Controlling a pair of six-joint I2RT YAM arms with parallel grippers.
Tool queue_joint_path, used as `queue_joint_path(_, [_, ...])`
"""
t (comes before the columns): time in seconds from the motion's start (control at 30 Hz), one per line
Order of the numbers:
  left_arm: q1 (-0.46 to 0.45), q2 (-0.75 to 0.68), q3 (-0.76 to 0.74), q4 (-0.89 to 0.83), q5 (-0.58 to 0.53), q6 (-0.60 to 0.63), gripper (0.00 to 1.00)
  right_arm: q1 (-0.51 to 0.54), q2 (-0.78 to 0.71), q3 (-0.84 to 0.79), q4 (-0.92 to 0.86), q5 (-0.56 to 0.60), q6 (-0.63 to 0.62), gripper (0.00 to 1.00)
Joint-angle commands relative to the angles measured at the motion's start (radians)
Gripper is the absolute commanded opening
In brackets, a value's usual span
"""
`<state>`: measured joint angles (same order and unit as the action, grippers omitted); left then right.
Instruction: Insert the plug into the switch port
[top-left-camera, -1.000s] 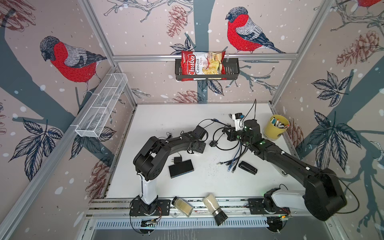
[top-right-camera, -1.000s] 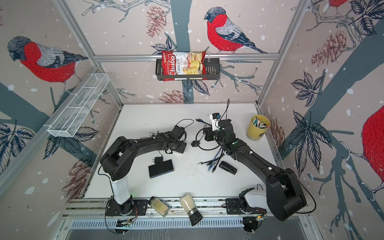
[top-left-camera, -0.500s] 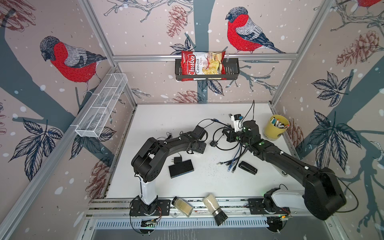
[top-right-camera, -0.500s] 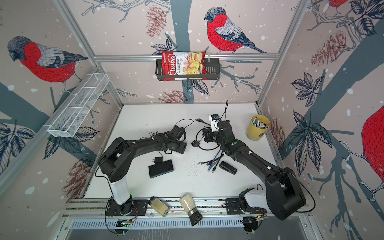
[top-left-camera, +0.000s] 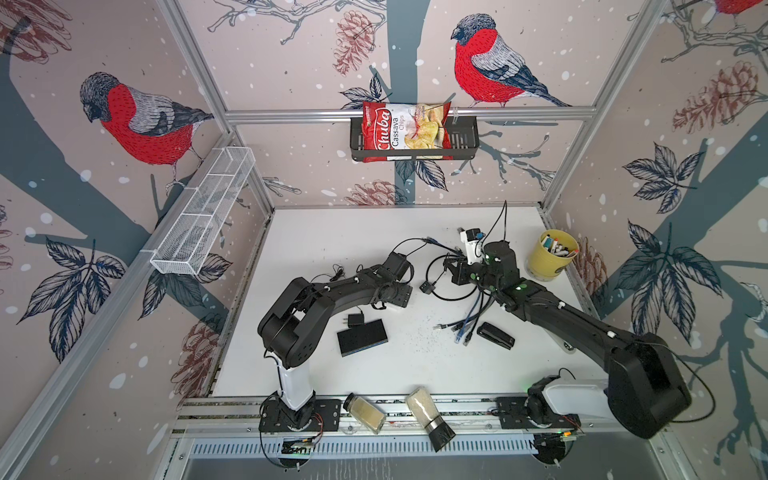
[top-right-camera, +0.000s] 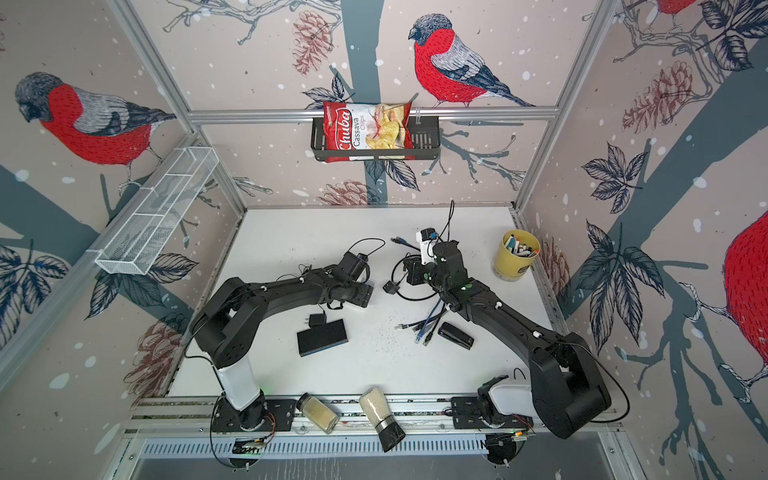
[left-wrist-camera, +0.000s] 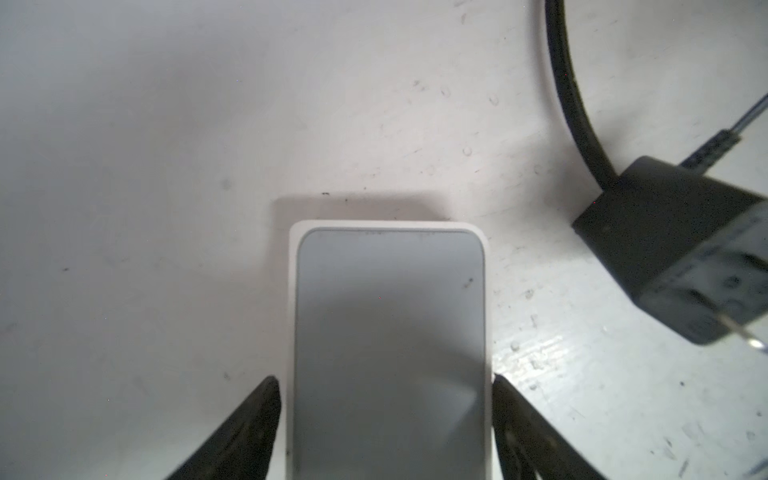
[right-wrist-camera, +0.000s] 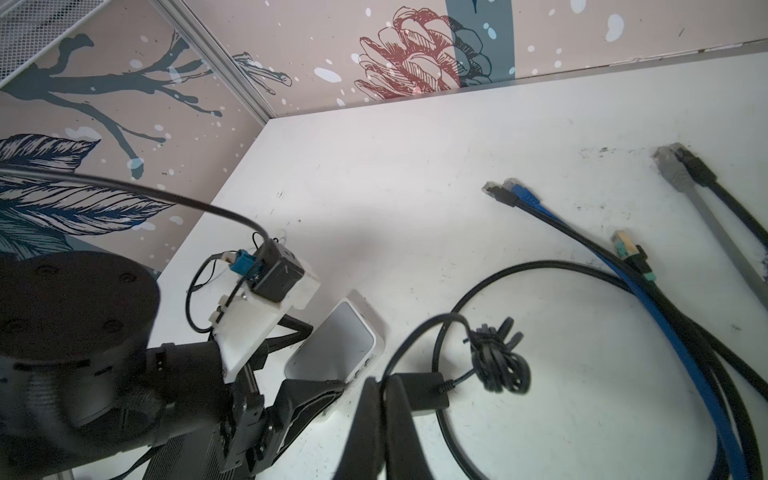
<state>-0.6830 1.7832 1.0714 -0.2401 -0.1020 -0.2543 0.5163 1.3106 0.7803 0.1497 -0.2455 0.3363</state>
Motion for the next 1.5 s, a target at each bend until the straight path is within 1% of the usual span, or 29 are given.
queue_joint_path(0.0, [0.004, -0.081, -0.045, 0.108, -0.056, 0.008, 0.78, 0.003, 0.007, 0.008, 0.036, -0.014, -0.004, 0.0])
queue_joint_path(0.07, [0.003, -0.149, -0.098, 0.175, -0.06, 0.023, 0.78, 0.004, 0.009, 0.009, 0.04, -0.018, -0.002, 0.0])
queue_joint_path(0.1, [0.002, -0.186, -0.131, 0.216, -0.043, 0.038, 0.77, 0.005, 0.009, 0.009, 0.043, -0.023, -0.001, 0.0])
queue_joint_path(0.13, [0.002, -0.22, -0.158, 0.256, -0.002, 0.067, 0.76, 0.009, 0.011, 0.009, 0.046, -0.023, 0.0, 0.0])
queue_joint_path(0.3, [-0.009, -0.33, -0.291, 0.478, 0.191, 0.101, 0.72, 0.03, 0.007, 0.012, 0.063, -0.027, 0.005, 0.0])
queue_joint_path(0.43, [-0.068, -0.361, -0.345, 0.601, 0.271, 0.136, 0.68, 0.054, 0.01, 0.026, 0.068, -0.023, 0.002, 0.0])
queue_joint_path(0.57, [-0.129, -0.357, -0.363, 0.677, 0.263, 0.165, 0.66, 0.078, 0.013, 0.037, 0.066, -0.018, -0.004, 0.0])
queue_joint_path(0.7, [-0.133, -0.355, -0.396, 0.787, 0.262, 0.138, 0.6, 0.096, 0.012, 0.038, 0.075, -0.015, -0.004, 0.0])
queue_joint_path(0.8, [-0.133, -0.363, -0.422, 0.874, 0.25, 0.131, 0.52, 0.106, 0.008, 0.035, 0.082, -0.015, -0.005, 0.0])
queue_joint_path(0.87, [-0.133, -0.363, -0.429, 0.909, 0.242, 0.132, 0.5, 0.113, 0.005, 0.033, 0.085, -0.017, -0.004, 0.0])
queue_joint_path(1.07, [-0.133, -0.341, -0.412, 0.93, 0.228, 0.13, 0.5, 0.129, 0.004, 0.033, 0.093, -0.02, -0.004, 0.0])
queue_joint_path(1.27, [-0.133, -0.311, -0.397, 0.937, 0.208, 0.127, 0.47, 0.14, 0.001, 0.031, 0.098, -0.024, -0.006, 0.0])
queue_joint_path(1.47, [-0.133, -0.301, -0.399, 0.969, 0.184, 0.125, 0.39, 0.146, -0.006, 0.026, 0.098, -0.026, -0.012, 0.0])
